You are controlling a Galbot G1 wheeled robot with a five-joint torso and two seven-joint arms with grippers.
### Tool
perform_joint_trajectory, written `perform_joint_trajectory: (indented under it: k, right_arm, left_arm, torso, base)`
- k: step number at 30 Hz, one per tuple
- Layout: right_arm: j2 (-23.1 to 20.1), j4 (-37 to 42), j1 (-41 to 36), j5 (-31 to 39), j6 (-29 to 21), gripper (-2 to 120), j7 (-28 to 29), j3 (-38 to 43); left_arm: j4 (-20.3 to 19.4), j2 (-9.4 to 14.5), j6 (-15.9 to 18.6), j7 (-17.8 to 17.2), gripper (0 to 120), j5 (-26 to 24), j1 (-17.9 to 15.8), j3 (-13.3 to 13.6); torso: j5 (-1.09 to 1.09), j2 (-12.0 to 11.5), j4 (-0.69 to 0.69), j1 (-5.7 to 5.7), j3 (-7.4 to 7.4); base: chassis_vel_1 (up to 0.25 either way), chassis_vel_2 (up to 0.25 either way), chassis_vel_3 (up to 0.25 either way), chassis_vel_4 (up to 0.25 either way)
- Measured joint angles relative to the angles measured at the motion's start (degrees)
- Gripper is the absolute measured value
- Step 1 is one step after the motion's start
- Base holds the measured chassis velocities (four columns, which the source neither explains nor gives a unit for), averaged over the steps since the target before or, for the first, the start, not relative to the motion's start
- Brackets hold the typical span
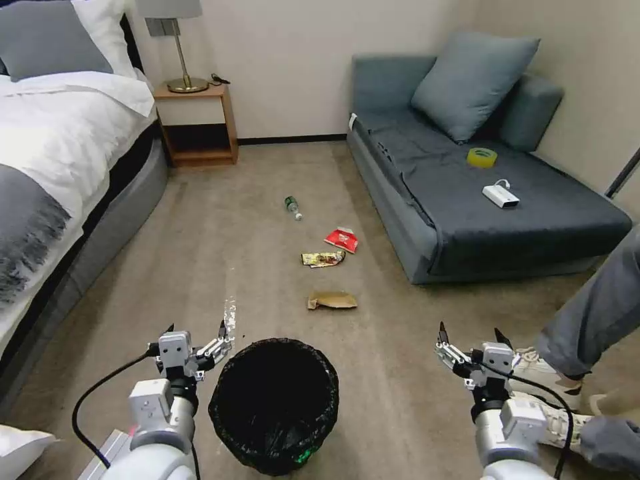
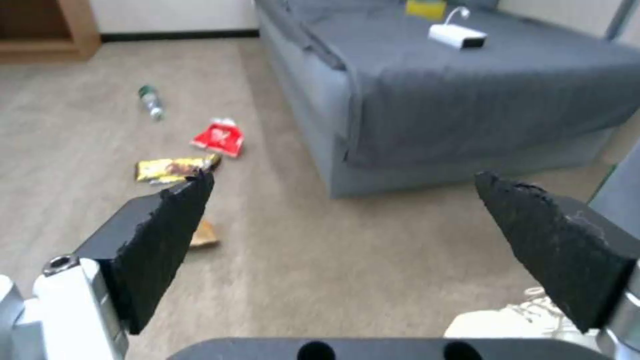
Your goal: Pick up the trash bin, then pick up the garbage on the floor and place it into the trash bin.
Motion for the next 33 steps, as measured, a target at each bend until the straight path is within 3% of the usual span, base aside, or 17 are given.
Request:
perform_joint_trajectory:
  k: [2, 5, 17, 20, 24, 33]
  right_arm:
    - [-2.1, 0.8, 0.3, 2.6, -1.5, 100, 0.5, 0.1]
    - [-3.0, 1.1, 0.6, 3.7, -2.0, 100, 0.8, 0.1]
    - [-3.8, 0.5, 1.4, 4.1, -1.5, 100, 1.6, -0.2]
    - [-3.9, 0.2, 1.9, 4.4, -1.4, 100, 1.9, -0.2]
    - [-3.9, -0.7, 2.7, 4.5, -1.0, 100, 2.2, -0.4]
    - [-3.9, -1.3, 3.2, 4.7, -0.9, 100, 1.4, -0.6]
  left_arm:
    - [1.2, 1.1, 3.8, -0.9, 100, -4.6, -0.8, 0.3]
    - [3.2, 1.6, 5.5, -1.4, 100, -6.9, -1.7, 1.0]
    - [10.4, 0.5, 7.6, -1.7, 97, -10.3, -3.8, 3.8]
    - [11.0, 0.2, 7.6, -1.3, 88, -10.9, -3.8, 4.1]
    - [12.0, -0.3, 7.7, -0.8, 67, -13.2, -3.8, 4.6]
    - [12.8, -0.9, 6.6, 0.1, 37, -12.9, -3.9, 4.5]
  torso:
    - [0.00, 0.0, 0.00, 0.00, 0.00]
    - [-0.01, 0.0, 0.00, 0.00, 0.00]
    - [0.00, 0.0, 0.00, 0.00, 0.00]
    - [0.00, 0.0, 0.00, 0.00, 0.00]
    - [0.00, 0.0, 0.00, 0.00, 0.00]
    - [0.01, 0.0, 0.01, 0.00, 0.00]
  base:
    - [0.000, 0.000, 0.000, 0.000]
    - [0.000, 0.000, 0.000, 0.000]
    - [0.000, 0.000, 0.000, 0.000]
    - [0.000, 0.000, 0.000, 0.000]
    - [0.000, 0.000, 0.000, 0.000]
    - [0.000, 0.000, 0.000, 0.000]
